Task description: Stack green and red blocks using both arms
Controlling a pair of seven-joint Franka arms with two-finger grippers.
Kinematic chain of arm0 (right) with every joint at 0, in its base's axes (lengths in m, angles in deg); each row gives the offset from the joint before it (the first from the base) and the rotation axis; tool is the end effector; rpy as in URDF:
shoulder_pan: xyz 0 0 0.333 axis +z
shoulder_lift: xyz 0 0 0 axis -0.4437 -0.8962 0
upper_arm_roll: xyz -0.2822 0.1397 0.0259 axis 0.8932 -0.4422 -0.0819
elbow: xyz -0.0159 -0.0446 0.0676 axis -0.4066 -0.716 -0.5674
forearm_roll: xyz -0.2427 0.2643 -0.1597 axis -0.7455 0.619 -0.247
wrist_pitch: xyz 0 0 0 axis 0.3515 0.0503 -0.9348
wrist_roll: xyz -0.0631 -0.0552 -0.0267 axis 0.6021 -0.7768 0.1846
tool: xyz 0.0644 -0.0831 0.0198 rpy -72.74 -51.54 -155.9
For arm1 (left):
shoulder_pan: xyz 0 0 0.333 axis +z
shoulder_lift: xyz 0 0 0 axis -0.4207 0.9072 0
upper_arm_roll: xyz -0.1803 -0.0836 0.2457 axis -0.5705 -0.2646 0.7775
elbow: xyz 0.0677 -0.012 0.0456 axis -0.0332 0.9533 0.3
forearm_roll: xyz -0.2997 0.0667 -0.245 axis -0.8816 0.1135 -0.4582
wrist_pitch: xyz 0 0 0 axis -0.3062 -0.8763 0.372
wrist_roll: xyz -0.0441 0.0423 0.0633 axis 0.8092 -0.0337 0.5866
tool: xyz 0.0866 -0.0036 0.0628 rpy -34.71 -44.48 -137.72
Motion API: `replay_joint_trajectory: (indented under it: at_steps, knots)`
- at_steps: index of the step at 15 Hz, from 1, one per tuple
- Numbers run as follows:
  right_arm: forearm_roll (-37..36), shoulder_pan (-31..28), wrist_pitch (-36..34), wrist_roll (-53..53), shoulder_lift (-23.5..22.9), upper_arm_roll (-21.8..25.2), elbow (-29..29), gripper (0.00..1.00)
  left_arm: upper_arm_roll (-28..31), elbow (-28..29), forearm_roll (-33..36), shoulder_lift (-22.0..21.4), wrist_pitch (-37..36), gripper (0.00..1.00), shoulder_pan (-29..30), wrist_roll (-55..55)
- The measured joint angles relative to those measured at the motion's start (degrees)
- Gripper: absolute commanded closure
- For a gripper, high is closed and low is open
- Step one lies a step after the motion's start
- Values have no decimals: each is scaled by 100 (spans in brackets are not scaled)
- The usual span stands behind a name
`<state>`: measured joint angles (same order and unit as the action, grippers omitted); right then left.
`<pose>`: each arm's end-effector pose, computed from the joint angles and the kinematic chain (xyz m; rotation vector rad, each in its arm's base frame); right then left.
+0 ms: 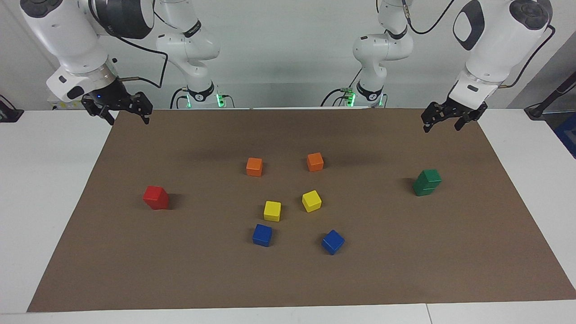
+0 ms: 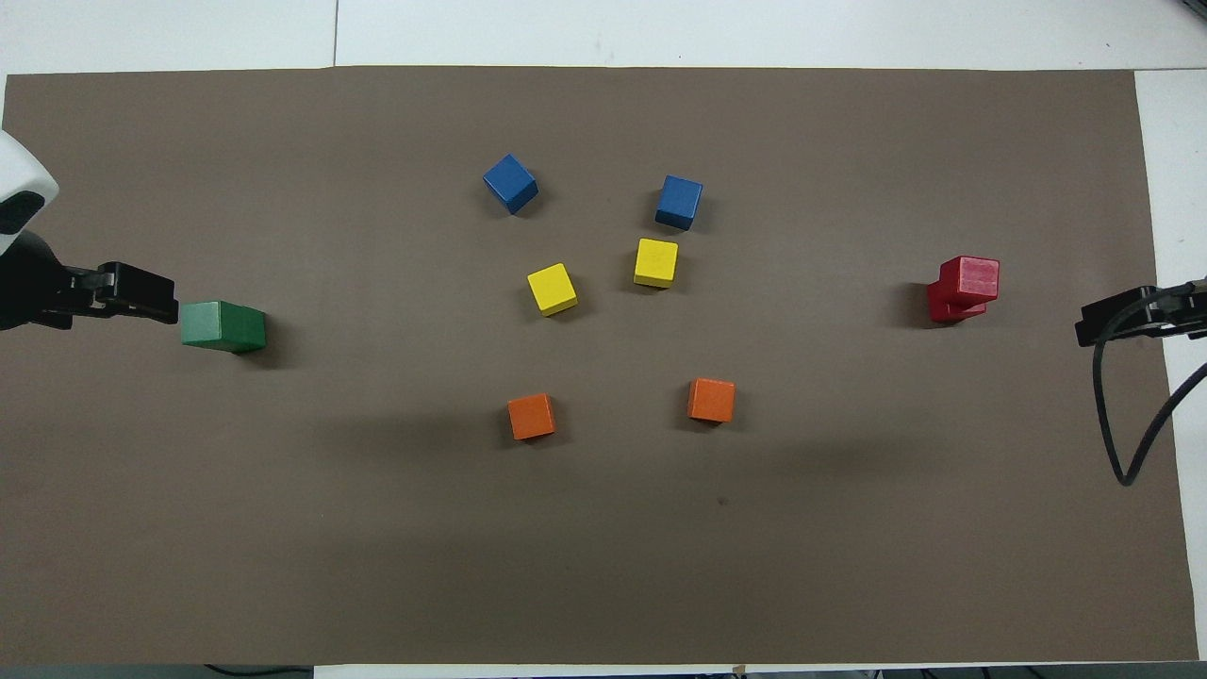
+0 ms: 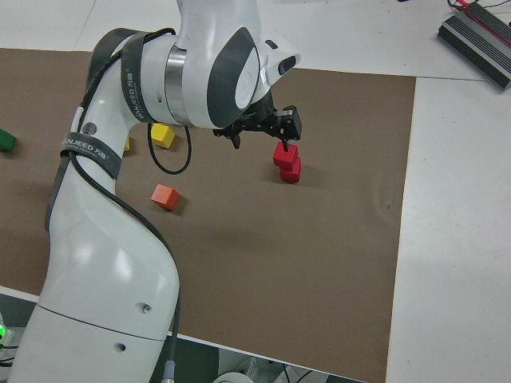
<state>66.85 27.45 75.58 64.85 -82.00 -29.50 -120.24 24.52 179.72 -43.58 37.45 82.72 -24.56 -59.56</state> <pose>0.5286 -0.0441 0.5954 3.1060 0.0520 -0.1527 0.5459 -0.0337 0.5896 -3.1211 0.0434 0.0686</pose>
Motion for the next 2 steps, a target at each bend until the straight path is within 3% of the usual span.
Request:
replay_joint_trajectory:
  at_steps: [2]
  knots:
    - [0, 6, 0, 0, 0, -18, 0, 0, 0, 0, 0, 0, 0, 0, 0, 0]
